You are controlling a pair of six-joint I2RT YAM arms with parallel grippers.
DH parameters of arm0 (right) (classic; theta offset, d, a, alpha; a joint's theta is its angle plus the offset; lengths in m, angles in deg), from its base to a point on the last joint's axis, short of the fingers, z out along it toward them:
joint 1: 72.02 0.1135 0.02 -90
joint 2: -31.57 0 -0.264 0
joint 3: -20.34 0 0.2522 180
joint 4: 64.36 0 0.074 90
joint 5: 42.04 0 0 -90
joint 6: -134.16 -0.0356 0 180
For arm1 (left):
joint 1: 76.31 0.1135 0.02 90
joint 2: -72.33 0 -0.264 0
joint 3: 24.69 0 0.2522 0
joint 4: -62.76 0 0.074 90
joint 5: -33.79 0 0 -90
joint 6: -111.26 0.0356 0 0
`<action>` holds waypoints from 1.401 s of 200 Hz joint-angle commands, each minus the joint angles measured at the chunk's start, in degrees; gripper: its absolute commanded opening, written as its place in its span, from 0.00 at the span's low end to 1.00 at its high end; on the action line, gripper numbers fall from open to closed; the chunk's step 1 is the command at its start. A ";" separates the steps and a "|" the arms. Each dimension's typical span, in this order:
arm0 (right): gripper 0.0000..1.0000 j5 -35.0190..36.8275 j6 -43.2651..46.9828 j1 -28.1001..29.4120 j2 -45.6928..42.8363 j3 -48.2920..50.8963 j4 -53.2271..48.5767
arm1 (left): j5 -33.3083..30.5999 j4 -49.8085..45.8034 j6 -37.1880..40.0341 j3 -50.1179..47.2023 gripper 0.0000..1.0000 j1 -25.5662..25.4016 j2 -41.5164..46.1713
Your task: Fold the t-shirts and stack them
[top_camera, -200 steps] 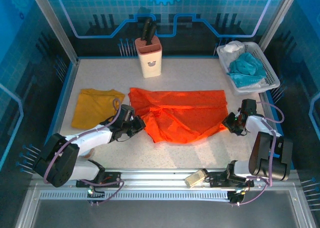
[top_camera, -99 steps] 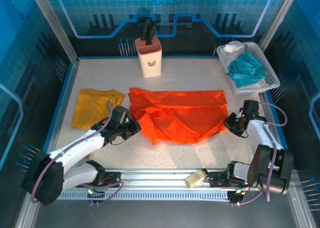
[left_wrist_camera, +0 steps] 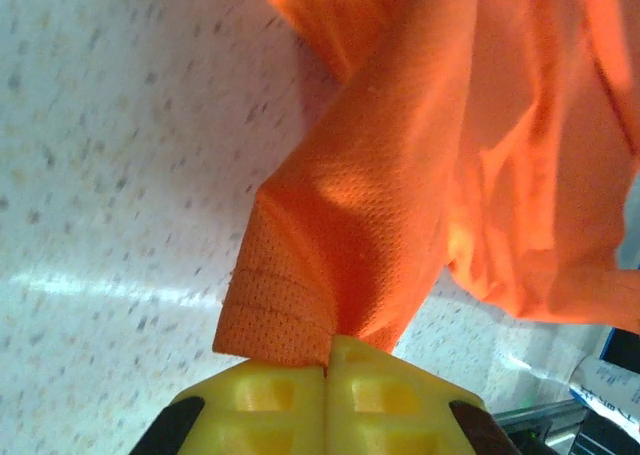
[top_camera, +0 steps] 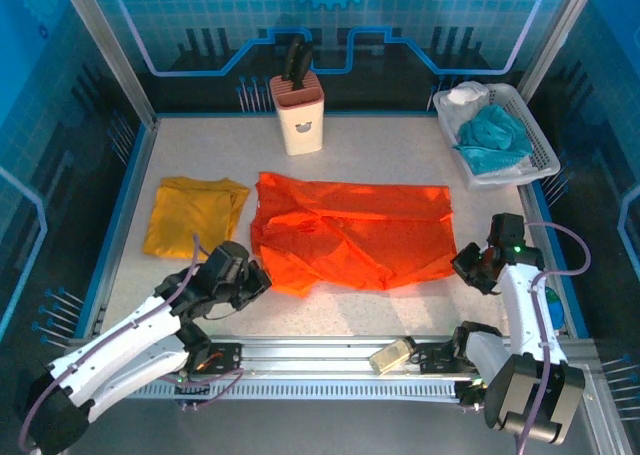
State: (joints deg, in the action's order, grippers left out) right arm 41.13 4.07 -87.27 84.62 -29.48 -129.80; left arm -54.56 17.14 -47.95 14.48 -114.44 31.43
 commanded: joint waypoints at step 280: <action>0.00 -2.59 -6.70 -0.67 26.51 -12.15 9.94 | 4.13 4.83 23.07 32.24 0.00 19.10 -36.29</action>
State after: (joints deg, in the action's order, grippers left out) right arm 39.31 -0.92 -87.47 108.69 -39.21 -122.92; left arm -52.27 20.92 -29.15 43.42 -96.52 -1.77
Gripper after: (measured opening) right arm 0.065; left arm 0.052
